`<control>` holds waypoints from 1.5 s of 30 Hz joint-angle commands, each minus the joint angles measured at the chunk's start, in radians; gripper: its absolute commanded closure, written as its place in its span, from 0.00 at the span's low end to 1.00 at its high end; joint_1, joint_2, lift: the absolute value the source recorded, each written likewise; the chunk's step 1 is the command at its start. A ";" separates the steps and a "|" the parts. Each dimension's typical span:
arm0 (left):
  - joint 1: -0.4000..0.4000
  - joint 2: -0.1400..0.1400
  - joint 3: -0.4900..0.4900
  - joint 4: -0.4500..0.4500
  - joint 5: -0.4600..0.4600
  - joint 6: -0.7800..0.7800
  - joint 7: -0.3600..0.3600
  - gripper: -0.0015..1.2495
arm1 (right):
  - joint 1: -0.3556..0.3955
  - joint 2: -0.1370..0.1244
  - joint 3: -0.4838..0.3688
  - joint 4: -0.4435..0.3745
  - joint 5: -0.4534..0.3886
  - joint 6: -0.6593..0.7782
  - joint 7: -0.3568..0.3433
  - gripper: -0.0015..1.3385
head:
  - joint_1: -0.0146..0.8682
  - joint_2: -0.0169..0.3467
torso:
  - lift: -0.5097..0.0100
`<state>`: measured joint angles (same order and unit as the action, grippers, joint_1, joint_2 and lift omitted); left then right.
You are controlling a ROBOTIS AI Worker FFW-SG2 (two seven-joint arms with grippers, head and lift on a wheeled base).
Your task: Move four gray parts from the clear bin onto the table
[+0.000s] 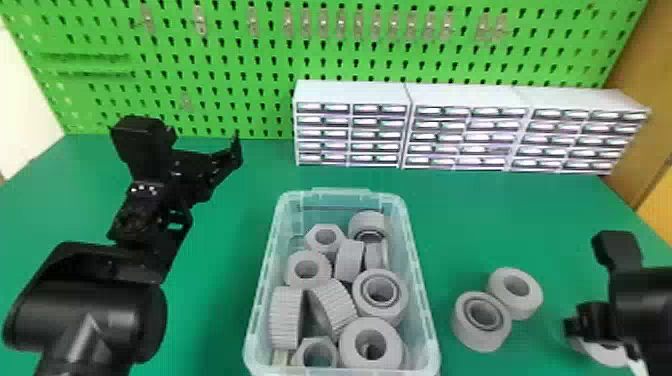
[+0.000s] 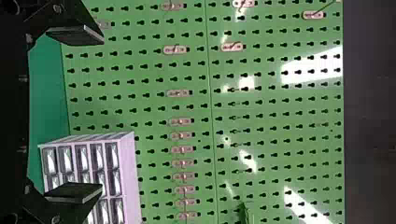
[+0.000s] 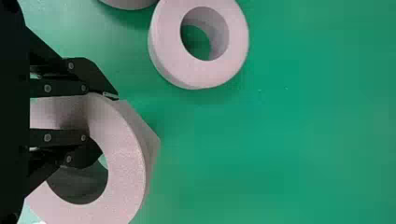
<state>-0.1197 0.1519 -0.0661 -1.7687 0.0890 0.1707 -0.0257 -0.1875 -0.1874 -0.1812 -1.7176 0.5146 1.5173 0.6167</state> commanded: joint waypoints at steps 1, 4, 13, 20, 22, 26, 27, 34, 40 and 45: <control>0.000 0.000 -0.001 0.000 0.000 0.003 0.000 0.14 | -0.004 -0.015 0.009 0.041 -0.031 -0.011 0.000 0.72 | 0.78 0.14 | 0.89; 0.000 0.000 -0.001 0.000 0.002 0.003 0.000 0.14 | -0.007 -0.017 0.016 0.058 -0.041 -0.017 0.000 0.72 | 0.78 0.14 | 0.89; -0.001 0.000 -0.003 0.000 0.002 0.004 0.001 0.14 | -0.018 -0.010 0.026 0.076 -0.042 -0.039 0.000 0.72 | 0.78 0.14 | 0.89; -0.001 0.000 -0.003 0.000 0.002 0.004 0.000 0.14 | -0.015 -0.007 0.025 0.078 -0.042 -0.052 0.000 0.67 | 0.78 0.14 | 0.89; -0.001 0.000 -0.003 0.000 0.002 0.004 0.001 0.14 | -0.015 -0.003 0.022 0.078 -0.041 -0.063 0.000 0.61 | 0.78 0.14 | 0.89; -0.001 0.000 -0.004 0.000 0.002 0.006 0.001 0.14 | -0.017 0.000 0.028 0.078 -0.036 -0.063 0.000 0.48 | 0.78 0.14 | 0.89; -0.001 0.000 -0.004 0.000 0.002 0.006 0.001 0.14 | -0.017 -0.001 0.031 0.078 -0.036 -0.063 0.000 0.46 | 0.78 0.14 | 0.89; -0.001 0.000 -0.006 0.000 0.002 0.006 0.000 0.14 | -0.020 -0.001 0.042 0.078 -0.030 -0.063 0.000 0.43 | 0.78 0.14 | 0.89; -0.001 0.000 -0.007 0.000 0.002 0.006 0.000 0.14 | -0.020 -0.001 0.049 0.078 -0.008 -0.063 0.000 0.43 | 0.78 0.14 | 0.89; -0.001 0.000 -0.007 0.000 0.002 0.007 0.000 0.14 | -0.020 -0.001 0.051 0.078 -0.002 -0.068 0.000 0.43 | 0.78 0.14 | 0.89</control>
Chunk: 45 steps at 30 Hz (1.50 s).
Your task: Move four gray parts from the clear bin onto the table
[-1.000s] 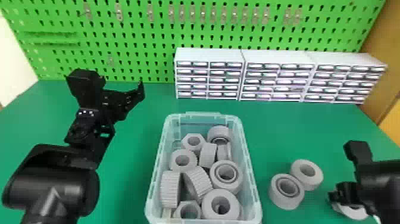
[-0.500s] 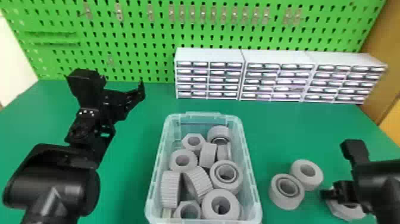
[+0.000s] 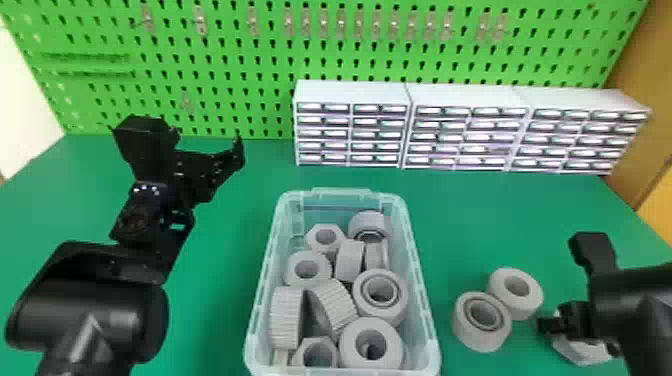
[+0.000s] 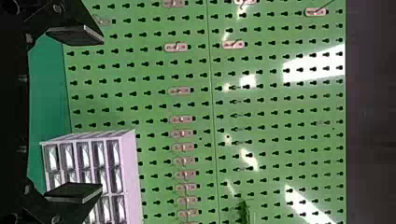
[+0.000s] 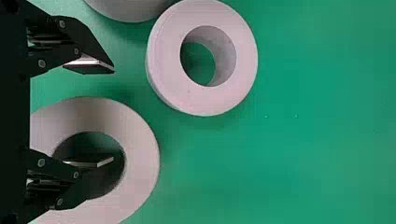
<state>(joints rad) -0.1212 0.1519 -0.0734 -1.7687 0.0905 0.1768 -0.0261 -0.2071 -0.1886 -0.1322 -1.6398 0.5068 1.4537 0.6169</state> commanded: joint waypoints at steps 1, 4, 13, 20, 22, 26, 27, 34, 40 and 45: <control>0.000 0.000 0.000 0.000 0.000 0.001 0.000 0.14 | 0.000 0.000 0.003 0.000 0.007 -0.004 0.000 0.43 | 0.78 0.14 | 0.89; 0.000 0.000 0.000 0.000 0.000 0.001 0.000 0.14 | 0.000 0.000 0.005 0.000 0.012 -0.009 0.001 0.43 | 0.78 0.14 | 0.89; 0.003 0.000 0.003 0.000 0.000 0.001 -0.003 0.14 | -0.009 0.009 -0.006 -0.012 0.007 -0.070 0.004 0.43 | 0.78 0.14 | 0.89; 0.003 0.000 0.003 0.000 -0.002 0.003 -0.005 0.14 | -0.041 0.003 0.003 -0.058 0.012 -0.070 0.007 0.41 | 0.78 0.14 | 0.89; 0.003 0.000 0.001 0.000 -0.002 0.003 -0.005 0.14 | -0.051 0.001 0.006 -0.072 0.012 -0.068 0.009 0.40 | 0.78 0.14 | 0.89; 0.005 0.000 0.001 0.000 -0.002 0.004 -0.005 0.14 | -0.077 -0.003 0.026 -0.101 0.012 -0.067 0.014 0.40 | 0.78 0.14 | 0.89; 0.005 0.000 0.001 0.000 -0.002 0.004 -0.005 0.14 | -0.086 -0.006 0.036 -0.109 0.012 -0.067 0.018 0.40 | 0.78 0.14 | 0.89; 0.005 0.000 0.000 0.000 -0.002 0.004 -0.005 0.14 | -0.150 -0.017 0.118 -0.143 0.007 -0.041 0.046 0.39 | 0.78 0.14 | 0.89; 0.003 0.000 0.000 0.000 -0.003 0.006 -0.005 0.14 | -0.201 -0.017 0.206 -0.164 0.006 0.002 0.063 0.39 | 0.78 0.14 | 0.89; 0.005 0.000 0.000 0.000 -0.003 0.007 -0.005 0.14 | -0.238 -0.014 0.295 -0.172 0.027 0.036 0.104 0.39 | 0.78 0.14 | 0.89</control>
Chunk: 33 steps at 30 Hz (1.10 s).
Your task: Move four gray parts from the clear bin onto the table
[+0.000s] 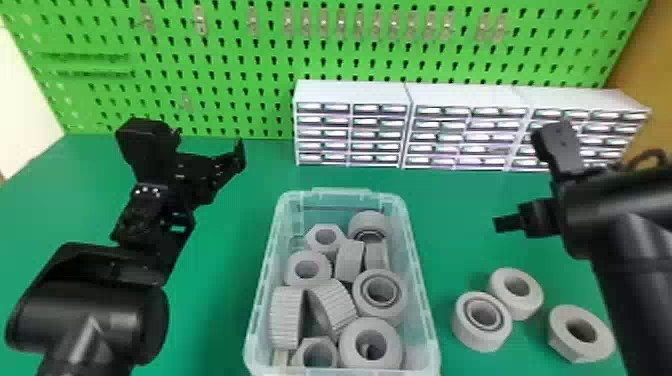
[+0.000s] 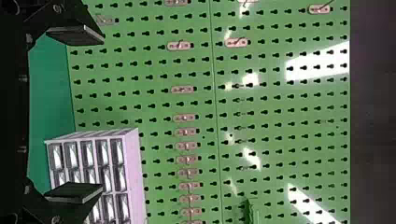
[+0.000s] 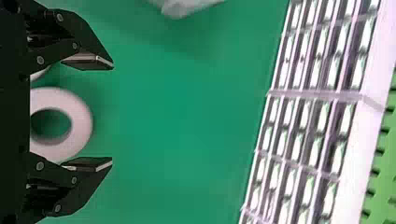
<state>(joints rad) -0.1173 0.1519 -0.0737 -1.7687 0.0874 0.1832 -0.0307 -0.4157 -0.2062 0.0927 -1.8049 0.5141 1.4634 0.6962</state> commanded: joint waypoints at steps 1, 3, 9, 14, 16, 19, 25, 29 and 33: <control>0.001 0.000 0.000 0.000 0.000 0.001 0.000 0.14 | -0.035 0.004 0.085 -0.007 0.027 0.029 0.035 0.39 | 0.78 0.14 | 0.89; 0.001 0.000 0.000 0.000 0.000 0.002 -0.002 0.14 | -0.044 0.010 0.113 -0.007 0.044 0.032 0.055 0.39 | 0.78 0.14 | 0.89; -0.001 0.000 -0.001 0.000 0.000 0.004 0.000 0.14 | -0.064 0.030 0.176 -0.007 0.049 0.040 0.074 0.39 | 0.78 0.14 | 0.89; -0.002 0.000 -0.005 0.002 -0.002 0.007 0.000 0.14 | -0.080 0.045 0.220 -0.005 0.044 0.043 0.077 0.39 | 0.78 0.14 | 0.89; -0.004 0.000 -0.005 0.002 -0.002 0.009 0.000 0.14 | -0.087 0.053 0.242 -0.005 0.035 0.045 0.077 0.39 | 0.78 0.14 | 0.89; -0.004 0.000 -0.006 0.002 -0.002 0.009 0.000 0.14 | -0.095 0.060 0.280 -0.002 0.017 0.051 0.077 0.39 | 0.78 0.14 | 0.89; -0.004 0.000 -0.008 0.002 -0.003 0.010 0.000 0.14 | -0.106 0.070 0.351 0.006 -0.025 0.060 0.077 0.39 | 0.78 0.14 | 0.89; -0.004 0.000 -0.008 0.002 -0.003 0.010 0.000 0.14 | -0.109 0.071 0.391 0.018 -0.055 0.063 0.077 0.39 | 0.78 0.14 | 0.89; -0.004 0.000 -0.009 0.002 -0.005 0.010 0.000 0.14 | -0.110 0.076 0.426 0.032 -0.078 0.066 0.077 0.39 | 0.78 0.14 | 0.89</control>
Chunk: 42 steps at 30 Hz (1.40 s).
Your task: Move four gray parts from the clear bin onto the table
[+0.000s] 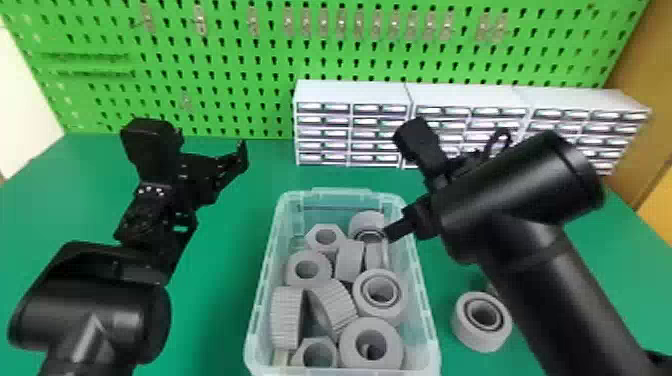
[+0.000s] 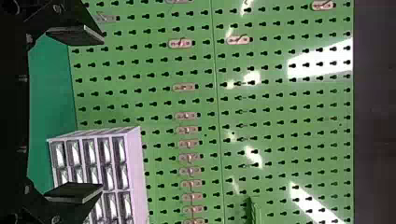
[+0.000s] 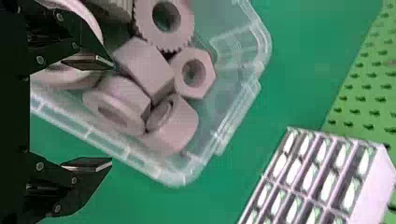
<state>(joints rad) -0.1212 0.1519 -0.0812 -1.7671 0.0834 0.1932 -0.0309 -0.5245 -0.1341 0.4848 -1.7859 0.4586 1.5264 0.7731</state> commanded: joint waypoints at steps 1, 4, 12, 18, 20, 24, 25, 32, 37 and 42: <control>0.000 0.000 -0.002 0.000 -0.001 0.000 0.000 0.14 | -0.002 0.004 0.040 0.016 -0.028 0.005 0.000 0.39 | 0.78 0.14 | 0.89; -0.002 0.000 0.000 0.000 -0.001 0.000 0.000 0.14 | -0.003 -0.001 0.060 0.023 -0.043 0.018 0.000 0.39 | 0.78 0.14 | 0.89; -0.002 0.002 -0.006 0.002 -0.002 0.006 -0.001 0.14 | -0.009 -0.024 0.092 0.030 -0.090 0.046 0.000 0.39 | 0.78 0.14 | 0.89; -0.003 0.002 -0.011 0.005 -0.002 0.011 -0.004 0.14 | -0.011 -0.045 0.092 0.028 -0.110 0.046 0.026 0.39 | 0.78 0.14 | 0.89; -0.005 0.002 -0.011 0.006 -0.002 0.012 -0.007 0.14 | -0.012 -0.051 0.090 0.022 -0.110 0.046 0.049 0.39 | 0.78 0.14 | 0.89; -0.006 0.003 -0.014 0.008 -0.005 0.014 -0.014 0.14 | -0.022 -0.076 0.094 -0.044 -0.110 0.046 0.075 0.39 | 0.78 0.14 | 0.89; -0.006 0.003 -0.014 0.009 -0.005 0.014 -0.014 0.14 | -0.022 -0.082 0.095 -0.056 -0.112 0.046 0.080 0.39 | 0.78 0.14 | 0.89; -0.006 0.005 -0.015 0.009 -0.005 0.015 -0.017 0.14 | 0.023 -0.119 0.071 -0.171 -0.130 0.046 0.104 0.39 | 0.78 0.14 | 0.89; -0.002 0.005 -0.011 0.009 -0.005 0.017 -0.020 0.14 | 0.069 -0.151 0.052 -0.225 -0.156 0.046 0.104 0.39 | 0.78 0.14 | 0.89; -0.005 0.005 -0.014 0.009 -0.005 0.020 -0.021 0.14 | 0.103 -0.174 0.040 -0.248 -0.158 0.046 0.104 0.39 | 0.78 0.14 | 0.89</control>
<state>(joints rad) -0.1234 0.1565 -0.0936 -1.7573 0.0782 0.2112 -0.0507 -0.4482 -0.2904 0.5351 -2.0157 0.3032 1.5662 0.8774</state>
